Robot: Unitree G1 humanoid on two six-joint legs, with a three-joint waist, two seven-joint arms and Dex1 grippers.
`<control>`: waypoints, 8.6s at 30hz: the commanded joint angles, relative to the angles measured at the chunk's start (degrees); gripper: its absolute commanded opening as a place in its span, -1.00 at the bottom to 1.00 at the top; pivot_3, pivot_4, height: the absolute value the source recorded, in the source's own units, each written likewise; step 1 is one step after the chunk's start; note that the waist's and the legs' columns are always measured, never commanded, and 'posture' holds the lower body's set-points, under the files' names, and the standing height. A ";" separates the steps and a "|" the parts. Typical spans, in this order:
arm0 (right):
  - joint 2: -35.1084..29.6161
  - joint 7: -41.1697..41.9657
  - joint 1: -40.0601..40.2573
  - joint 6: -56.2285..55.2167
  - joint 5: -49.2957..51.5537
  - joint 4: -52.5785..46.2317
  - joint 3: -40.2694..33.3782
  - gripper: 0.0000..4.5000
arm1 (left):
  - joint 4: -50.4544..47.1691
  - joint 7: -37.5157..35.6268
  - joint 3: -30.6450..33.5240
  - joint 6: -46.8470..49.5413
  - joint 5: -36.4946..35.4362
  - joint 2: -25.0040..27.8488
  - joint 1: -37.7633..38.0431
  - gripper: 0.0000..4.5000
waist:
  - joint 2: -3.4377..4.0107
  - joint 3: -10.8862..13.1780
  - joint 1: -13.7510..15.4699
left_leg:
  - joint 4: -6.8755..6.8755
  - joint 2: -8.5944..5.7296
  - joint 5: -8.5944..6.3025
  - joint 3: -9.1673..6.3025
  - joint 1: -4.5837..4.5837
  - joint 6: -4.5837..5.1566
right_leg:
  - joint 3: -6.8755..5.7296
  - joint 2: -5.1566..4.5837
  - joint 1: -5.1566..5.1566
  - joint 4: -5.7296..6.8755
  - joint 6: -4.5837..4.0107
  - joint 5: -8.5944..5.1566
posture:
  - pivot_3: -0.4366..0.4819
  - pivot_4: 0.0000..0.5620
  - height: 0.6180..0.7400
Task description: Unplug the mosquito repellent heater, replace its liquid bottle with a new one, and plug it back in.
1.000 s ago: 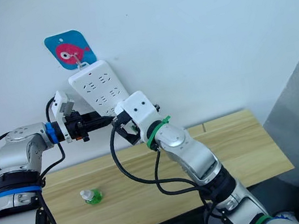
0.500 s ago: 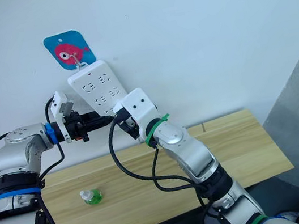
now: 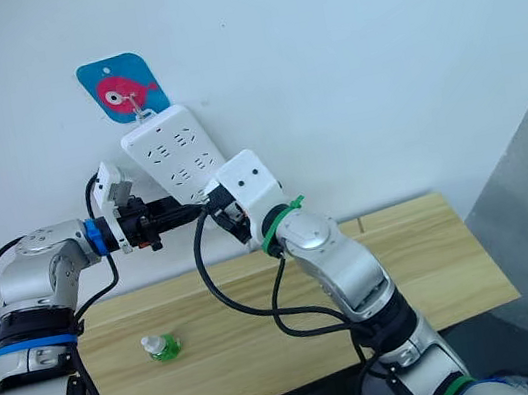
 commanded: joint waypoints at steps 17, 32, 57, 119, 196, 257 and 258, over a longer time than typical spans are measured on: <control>-7.87 7.90 4.48 7.93 10.84 -20.07 -11.88 0.33 | -0.31 2.13 4.46 -4.63 -0.02 5.33 5.58 -0.26 | 0.04 -0.02 -1.54 | -0.02 0.10 0.01 0.08 0.09 -0.01 | 0.07 0.07 0.01 0.03 0.01 0.00 | -0.55 -0.61 0.67; -9.55 8.56 6.37 7.75 19.48 -21.18 -18.96 0.33 | -17.98 7.16 17.28 -6.02 -5.78 12.09 20.68 1.00 | -0.07 -0.10 -2.41 | -0.09 0.16 0.09 0.06 -0.86 -0.15 | 0.14 -0.17 -1.05 0.15 -0.09 0.21 | -0.43 -0.65 0.67; 5.17 -22.08 4.15 10.51 64.38 -19.68 -41.49 0.33 | -58.76 37.59 1.21 15.58 -27.49 -18.00 24.74 1.00 | 0.25 -0.41 -0.06 | 0.29 0.00 0.10 0.24 -0.76 -0.14 | 0.22 0.08 -0.86 0.47 -0.04 0.25 | -0.54 -0.74 0.67; -10.61 -37.26 9.77 -14.98 85.47 -17.42 -24.34 0.33 | -44.98 32.45 -6.57 -0.75 -14.75 -27.22 13.42 0.02 | 0.97 -2.50 -2.97 | 0.30 0.00 0.10 0.27 -0.74 -0.12 | 0.27 0.16 -0.78 0.40 -0.03 0.24 | -0.63 -0.80 0.67; -55.44 1.96 9.79 17.75 109.32 1.66 -22.28 0.33 | -32.93 -4.82 -13.13 -23.45 -6.44 -14.74 12.31 0.02 | 0.98 -2.54 -1.26 | 0.36 0.04 0.07 0.55 -0.71 -0.06 | 0.47 0.21 -0.59 0.00 0.12 0.30 | -0.59 -0.74 0.67; -53.95 13.07 2.65 19.85 94.35 -1.42 -23.28 0.34 | -35.35 10.94 -8.85 42.81 -30.03 -5.72 4.12 0.02 | 0.94 -2.50 -1.16 | 0.36 0.04 0.06 0.41 -0.73 -0.05 | 0.32 0.22 -0.60 0.00 0.39 0.14 | -0.57 -0.70 0.67; -53.92 13.16 2.63 19.93 94.43 -1.22 -23.36 0.34 | -35.20 10.81 -8.64 42.63 -30.18 -5.80 3.92 0.02 | 0.94 -2.50 -1.15 | 0.35 0.04 0.06 0.42 -0.72 -0.05 | 0.34 0.21 -0.60 0.00 0.38 0.15 | -0.57 -0.70 0.67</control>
